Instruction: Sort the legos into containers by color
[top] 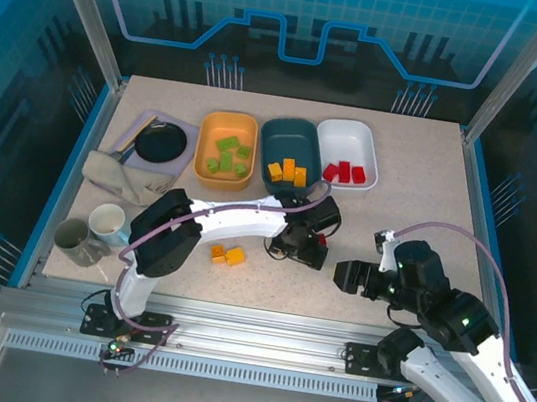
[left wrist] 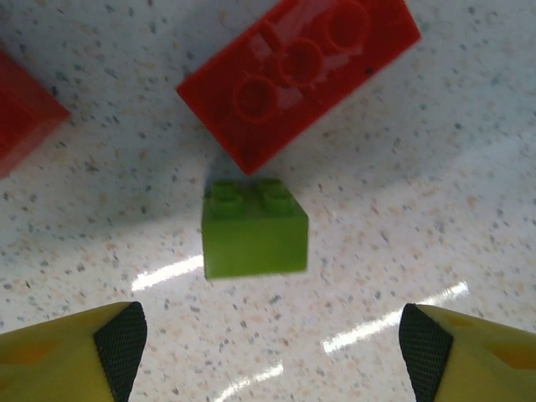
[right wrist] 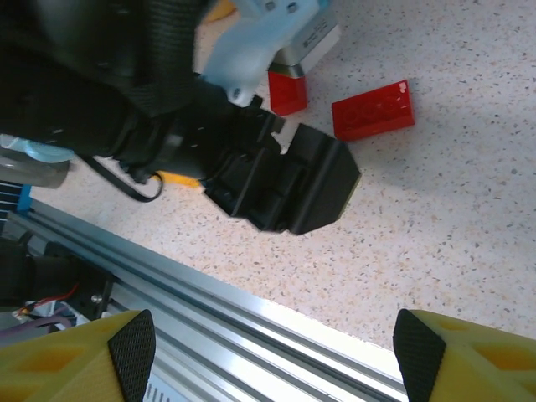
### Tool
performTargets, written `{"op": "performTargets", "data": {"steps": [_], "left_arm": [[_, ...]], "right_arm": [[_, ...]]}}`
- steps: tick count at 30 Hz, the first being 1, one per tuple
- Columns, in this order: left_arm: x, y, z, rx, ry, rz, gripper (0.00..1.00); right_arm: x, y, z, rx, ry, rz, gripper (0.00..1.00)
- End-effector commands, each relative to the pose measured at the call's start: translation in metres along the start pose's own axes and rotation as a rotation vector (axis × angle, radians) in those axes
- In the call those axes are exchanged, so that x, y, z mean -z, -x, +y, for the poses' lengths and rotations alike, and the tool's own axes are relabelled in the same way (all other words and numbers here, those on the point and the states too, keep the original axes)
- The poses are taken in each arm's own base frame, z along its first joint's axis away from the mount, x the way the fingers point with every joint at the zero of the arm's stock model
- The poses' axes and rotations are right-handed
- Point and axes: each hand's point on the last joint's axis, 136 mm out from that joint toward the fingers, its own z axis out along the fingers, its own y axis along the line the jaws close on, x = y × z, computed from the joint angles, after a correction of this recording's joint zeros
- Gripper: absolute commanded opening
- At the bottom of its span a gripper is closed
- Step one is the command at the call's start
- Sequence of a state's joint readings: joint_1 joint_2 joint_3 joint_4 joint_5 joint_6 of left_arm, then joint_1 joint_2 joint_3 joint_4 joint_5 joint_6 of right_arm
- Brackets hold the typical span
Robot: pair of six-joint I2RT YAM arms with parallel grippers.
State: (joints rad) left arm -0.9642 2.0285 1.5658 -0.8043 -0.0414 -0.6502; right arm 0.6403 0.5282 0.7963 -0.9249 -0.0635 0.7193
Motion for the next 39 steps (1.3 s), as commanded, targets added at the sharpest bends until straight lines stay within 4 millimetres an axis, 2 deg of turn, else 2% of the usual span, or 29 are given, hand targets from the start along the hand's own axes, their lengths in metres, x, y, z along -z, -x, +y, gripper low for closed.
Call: {"op": "performTargets", "data": {"steps": [1,6,12,14,16,21,25,28,32,35,39], "left_arm": [[-0.007,0.007,0.008,-0.021,0.07,-0.002,0.78],[-0.019,0.012,0.006,-0.035,0.093,0.002,0.71],[-0.028,0.016,0.007,-0.046,0.116,0.009,0.53],[-0.03,0.016,0.007,-0.047,0.115,0.011,0.44],[-0.03,0.016,0.007,-0.044,0.115,0.009,0.43],[-0.013,0.018,0.01,-0.033,0.123,-0.024,0.37],[0.02,0.023,0.019,0.007,0.111,-0.058,0.38],[0.052,0.032,0.039,0.083,0.09,-0.097,0.38],[0.09,0.052,0.085,0.198,0.087,-0.152,0.38],[0.106,0.069,0.128,0.269,0.111,-0.181,0.38],[0.116,0.096,0.185,0.358,0.169,-0.213,0.38]], "right_arm": [[0.004,-0.007,-0.002,-0.034,0.016,0.012,0.78],[0.008,-0.006,-0.001,-0.018,0.012,0.006,0.78],[0.006,-0.006,-0.001,-0.015,0.004,0.018,0.78],[0.006,-0.006,-0.002,-0.017,0.0,0.017,0.78],[0.006,-0.006,-0.003,-0.017,-0.003,0.017,0.78],[0.005,-0.004,-0.001,-0.009,0.0,0.014,0.78],[0.002,0.003,0.01,0.025,0.037,0.017,0.77],[-0.005,0.013,0.023,0.069,0.087,0.014,0.76],[-0.02,0.034,0.046,0.142,0.153,-0.016,0.75],[-0.039,0.051,0.062,0.195,0.163,-0.019,0.75],[-0.068,0.083,0.089,0.236,0.179,-0.046,0.75]]}}
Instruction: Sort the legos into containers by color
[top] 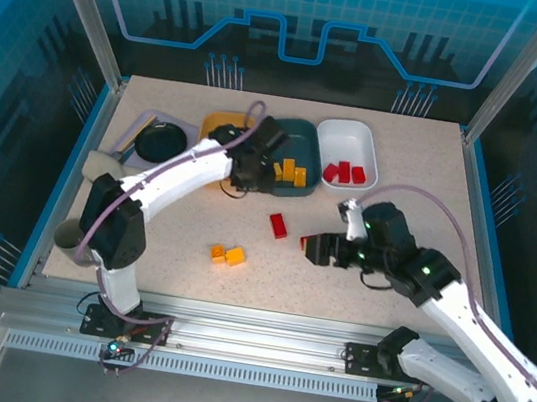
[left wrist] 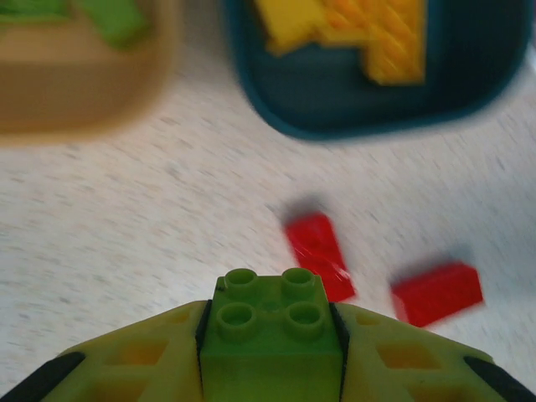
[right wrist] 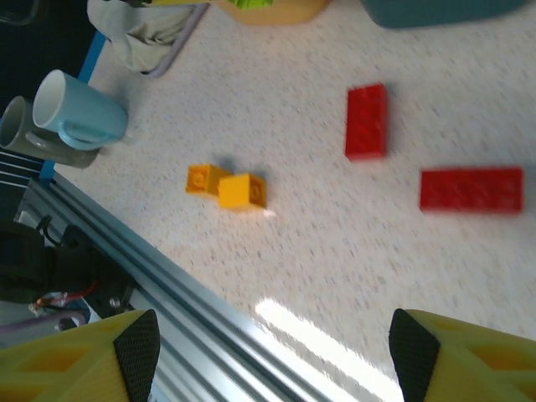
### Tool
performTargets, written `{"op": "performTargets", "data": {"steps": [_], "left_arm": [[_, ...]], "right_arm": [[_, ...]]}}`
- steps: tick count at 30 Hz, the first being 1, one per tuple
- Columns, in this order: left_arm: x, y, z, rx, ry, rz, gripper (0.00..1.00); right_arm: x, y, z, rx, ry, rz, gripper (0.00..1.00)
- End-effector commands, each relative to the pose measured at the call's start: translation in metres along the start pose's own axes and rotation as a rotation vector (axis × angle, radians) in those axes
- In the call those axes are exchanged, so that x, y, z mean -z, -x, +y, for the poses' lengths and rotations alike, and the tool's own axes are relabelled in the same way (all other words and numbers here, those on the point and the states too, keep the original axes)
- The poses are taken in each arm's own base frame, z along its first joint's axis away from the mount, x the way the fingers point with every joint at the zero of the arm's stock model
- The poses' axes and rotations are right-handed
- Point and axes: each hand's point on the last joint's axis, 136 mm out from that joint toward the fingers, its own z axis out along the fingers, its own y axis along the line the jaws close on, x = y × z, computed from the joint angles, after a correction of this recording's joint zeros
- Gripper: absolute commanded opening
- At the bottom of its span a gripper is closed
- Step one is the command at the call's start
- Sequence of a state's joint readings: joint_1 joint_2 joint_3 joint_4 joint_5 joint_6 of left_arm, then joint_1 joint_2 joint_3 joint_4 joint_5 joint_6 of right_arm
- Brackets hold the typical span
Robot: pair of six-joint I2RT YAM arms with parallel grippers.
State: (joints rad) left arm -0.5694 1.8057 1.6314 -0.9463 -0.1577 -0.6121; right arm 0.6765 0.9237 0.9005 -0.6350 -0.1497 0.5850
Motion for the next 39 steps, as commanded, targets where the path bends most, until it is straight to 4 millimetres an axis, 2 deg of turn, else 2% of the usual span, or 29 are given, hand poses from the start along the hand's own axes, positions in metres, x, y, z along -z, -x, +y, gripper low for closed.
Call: {"op": "performTargets", "data": {"steps": [1,5,10,14,18,22,27,35,39], "left_arm": [[-0.011,0.022,0.045,0.02,0.122,0.014,0.38],[-0.023,0.064,0.083,0.062,0.242,-0.034,0.38],[-0.042,0.103,0.119,0.116,0.358,-0.051,0.37],[-0.059,0.121,0.14,0.129,0.437,-0.04,0.37],[-0.077,0.131,0.147,0.127,0.46,-0.028,0.37],[-0.094,0.136,0.149,0.121,0.479,-0.018,0.37],[-0.106,0.139,0.149,0.12,0.483,-0.004,0.38],[-0.113,0.129,0.153,0.139,0.502,0.027,0.41],[-0.112,0.128,0.149,0.148,0.48,0.031,0.5]], "right_arm": [[-0.013,0.052,0.032,0.085,0.075,-0.126,0.75],[-0.044,0.089,0.034,0.043,0.048,-0.156,0.76],[-0.075,0.124,0.035,-0.028,0.051,-0.152,0.76],[-0.088,0.148,0.029,-0.098,0.079,-0.179,0.77],[-0.097,0.163,0.014,-0.186,0.1,-0.199,0.77],[-0.101,0.168,0.003,-0.228,0.107,-0.196,0.77],[-0.104,0.163,-0.01,-0.248,0.091,-0.159,0.77],[-0.107,0.157,-0.024,-0.256,0.057,-0.119,0.77],[-0.106,0.147,-0.03,-0.214,-0.009,-0.066,0.78]]}}
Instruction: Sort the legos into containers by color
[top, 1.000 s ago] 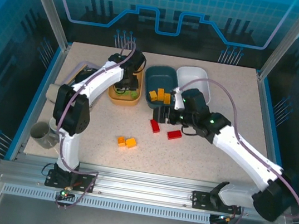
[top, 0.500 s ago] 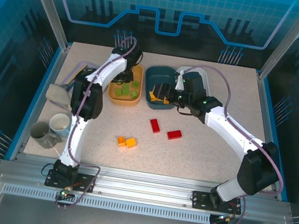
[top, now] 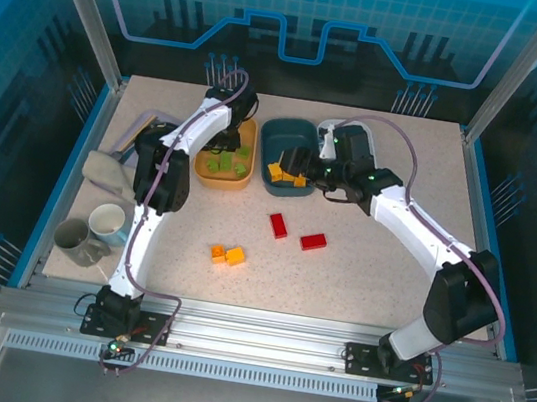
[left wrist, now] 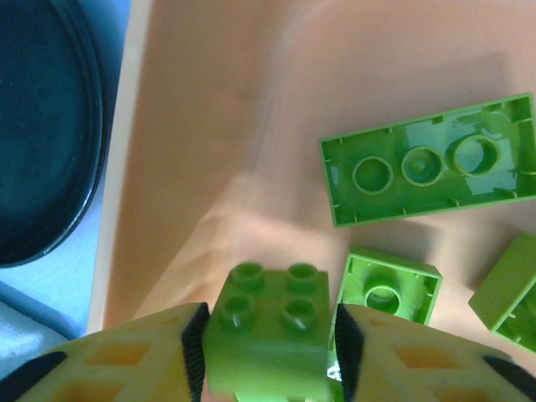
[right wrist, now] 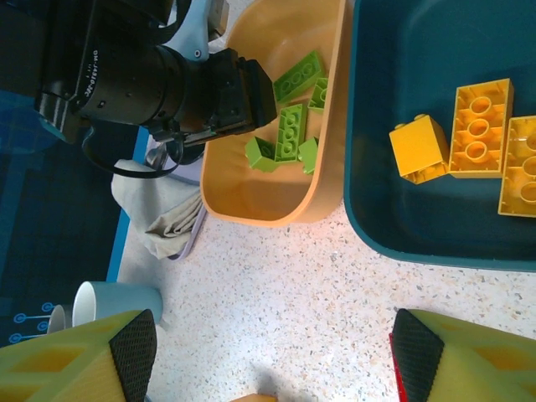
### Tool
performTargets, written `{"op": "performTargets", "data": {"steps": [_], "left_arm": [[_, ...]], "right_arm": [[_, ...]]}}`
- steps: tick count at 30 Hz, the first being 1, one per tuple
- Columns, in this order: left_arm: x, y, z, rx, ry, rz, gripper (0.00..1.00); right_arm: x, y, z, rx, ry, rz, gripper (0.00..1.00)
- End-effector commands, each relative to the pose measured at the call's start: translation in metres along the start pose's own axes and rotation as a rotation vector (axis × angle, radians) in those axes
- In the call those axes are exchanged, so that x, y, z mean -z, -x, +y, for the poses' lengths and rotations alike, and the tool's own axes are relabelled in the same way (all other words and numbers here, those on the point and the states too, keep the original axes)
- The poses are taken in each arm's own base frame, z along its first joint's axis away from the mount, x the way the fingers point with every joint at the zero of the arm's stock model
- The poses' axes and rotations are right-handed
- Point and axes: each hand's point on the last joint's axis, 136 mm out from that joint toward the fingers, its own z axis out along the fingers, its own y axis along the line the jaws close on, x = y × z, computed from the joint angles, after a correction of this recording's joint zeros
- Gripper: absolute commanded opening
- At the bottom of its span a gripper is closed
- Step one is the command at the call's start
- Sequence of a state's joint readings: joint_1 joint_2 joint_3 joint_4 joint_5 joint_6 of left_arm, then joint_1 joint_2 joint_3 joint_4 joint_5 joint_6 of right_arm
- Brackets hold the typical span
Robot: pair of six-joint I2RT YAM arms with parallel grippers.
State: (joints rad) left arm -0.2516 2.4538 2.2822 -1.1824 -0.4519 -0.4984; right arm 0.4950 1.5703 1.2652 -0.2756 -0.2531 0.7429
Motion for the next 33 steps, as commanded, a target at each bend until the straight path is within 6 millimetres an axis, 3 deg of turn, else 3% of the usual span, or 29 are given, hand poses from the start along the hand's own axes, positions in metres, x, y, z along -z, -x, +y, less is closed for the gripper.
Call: {"op": "performTargets", "data": {"steps": [1,8,11,12,15,19,22,28,33], "left_arm": [[0.005,-0.001,0.002,0.001,-0.001,0.013,0.53],[0.045,0.01,-0.001,0.017,-0.086,-0.045,0.59],[0.077,0.014,0.0,0.072,-0.174,-0.076,0.61],[0.095,0.016,0.0,0.094,-0.225,-0.096,0.62],[0.137,0.006,0.007,0.161,-0.35,-0.118,0.66],[0.179,-0.035,0.018,0.222,-0.559,-0.102,0.73],[0.194,-0.079,0.025,0.236,-0.688,-0.066,0.79],[0.194,-0.173,0.041,0.211,-0.771,0.039,0.85],[0.191,-0.213,0.055,0.216,-0.775,0.07,0.85]], "right_arm": [[0.004,-0.005,-0.009,0.06,-0.07,0.053,0.78],[0.01,-0.05,-0.023,0.256,-0.229,0.174,0.77],[0.002,-0.076,-0.028,0.348,-0.309,0.249,0.76],[-0.002,-0.085,-0.031,0.367,-0.338,0.276,0.76],[-0.016,-0.107,-0.04,0.403,-0.403,0.347,0.75],[-0.036,-0.13,-0.051,0.454,-0.474,0.438,0.76],[-0.048,-0.138,-0.065,0.46,-0.548,0.491,0.76],[-0.07,-0.142,-0.079,0.469,-0.577,0.532,0.72],[-0.083,-0.144,-0.092,0.471,-0.614,0.565,0.63]]}}
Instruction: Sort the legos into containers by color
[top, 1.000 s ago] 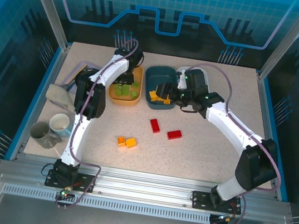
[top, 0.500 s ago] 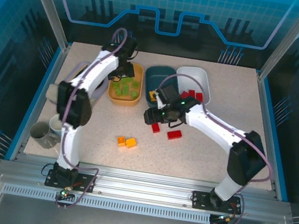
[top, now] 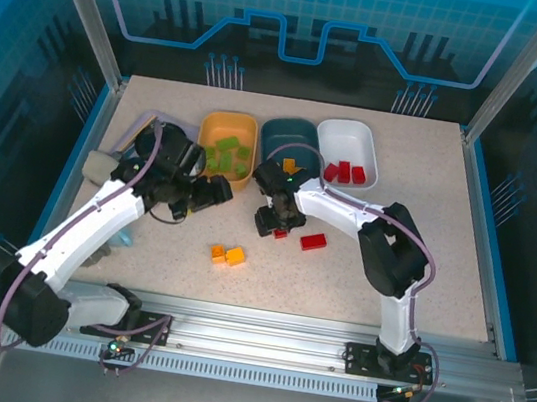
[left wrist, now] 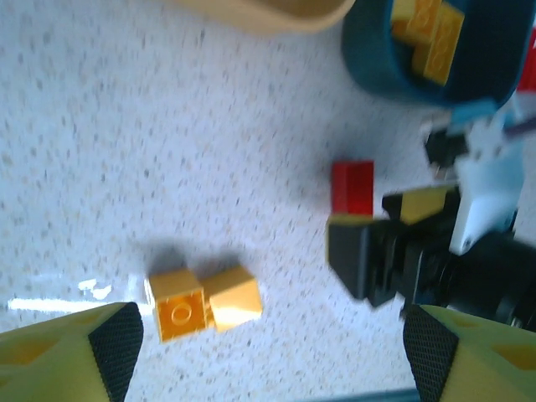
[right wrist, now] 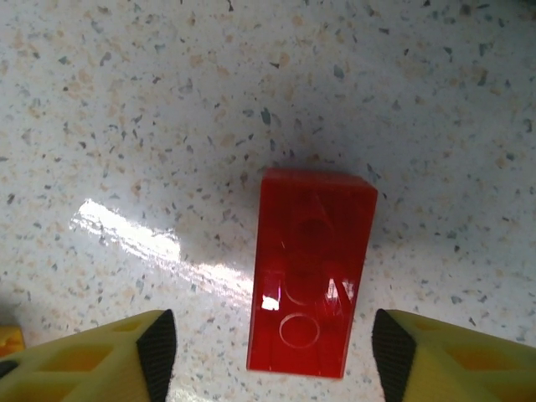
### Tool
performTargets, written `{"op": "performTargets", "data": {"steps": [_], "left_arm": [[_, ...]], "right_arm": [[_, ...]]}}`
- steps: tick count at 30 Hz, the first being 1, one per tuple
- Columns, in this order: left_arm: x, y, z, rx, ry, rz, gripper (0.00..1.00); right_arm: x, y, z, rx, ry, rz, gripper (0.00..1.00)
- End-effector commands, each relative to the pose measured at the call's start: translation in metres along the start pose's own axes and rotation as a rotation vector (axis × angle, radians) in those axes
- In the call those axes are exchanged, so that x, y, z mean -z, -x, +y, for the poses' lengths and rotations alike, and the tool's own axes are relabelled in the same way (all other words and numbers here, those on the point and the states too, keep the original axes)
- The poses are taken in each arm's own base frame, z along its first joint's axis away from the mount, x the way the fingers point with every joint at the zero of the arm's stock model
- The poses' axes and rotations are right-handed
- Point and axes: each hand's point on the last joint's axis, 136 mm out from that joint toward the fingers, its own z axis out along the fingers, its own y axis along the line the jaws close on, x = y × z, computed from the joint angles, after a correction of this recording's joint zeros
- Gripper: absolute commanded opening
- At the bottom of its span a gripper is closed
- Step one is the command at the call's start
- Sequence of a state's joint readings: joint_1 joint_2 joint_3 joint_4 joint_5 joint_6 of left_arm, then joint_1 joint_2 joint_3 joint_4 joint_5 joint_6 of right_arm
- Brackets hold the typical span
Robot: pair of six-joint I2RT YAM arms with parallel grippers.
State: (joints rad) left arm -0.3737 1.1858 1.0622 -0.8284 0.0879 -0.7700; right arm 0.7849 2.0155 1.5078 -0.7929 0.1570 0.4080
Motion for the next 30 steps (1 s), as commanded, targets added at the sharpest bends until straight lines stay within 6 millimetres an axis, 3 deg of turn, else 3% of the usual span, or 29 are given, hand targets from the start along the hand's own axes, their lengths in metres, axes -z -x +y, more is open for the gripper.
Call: {"op": "performTargets", "data": {"steps": [1,9,14,17,20,22,25,30], "left_arm": [[0.014,-0.014,-0.005,0.028,-0.07,-0.002,0.85],[0.022,-0.026,0.001,0.014,-0.085,-0.006,0.85],[0.021,-0.027,-0.001,0.006,-0.097,-0.007,0.84],[0.021,-0.025,-0.01,-0.011,-0.128,-0.013,0.84],[0.024,-0.022,-0.033,-0.074,-0.205,-0.024,0.84],[0.025,-0.019,-0.049,-0.114,-0.234,-0.03,0.84],[0.021,-0.009,-0.066,-0.128,-0.254,-0.035,0.85],[0.013,0.009,-0.092,-0.136,-0.283,-0.055,0.86]], "right_arm": [[-0.01,0.0,-0.008,0.008,-0.043,0.036,0.61],[-0.026,-0.001,-0.015,0.006,-0.065,0.063,0.5],[-0.022,0.001,-0.015,-0.005,-0.065,0.047,0.37],[-0.001,0.011,-0.015,-0.012,-0.051,-0.006,0.35],[0.043,0.027,-0.025,-0.048,-0.046,-0.111,0.35],[0.069,0.038,-0.045,-0.12,-0.038,-0.163,0.35],[0.09,0.055,-0.082,-0.237,-0.021,-0.224,0.35],[0.089,0.093,-0.143,-0.398,0.007,-0.27,0.36]]}}
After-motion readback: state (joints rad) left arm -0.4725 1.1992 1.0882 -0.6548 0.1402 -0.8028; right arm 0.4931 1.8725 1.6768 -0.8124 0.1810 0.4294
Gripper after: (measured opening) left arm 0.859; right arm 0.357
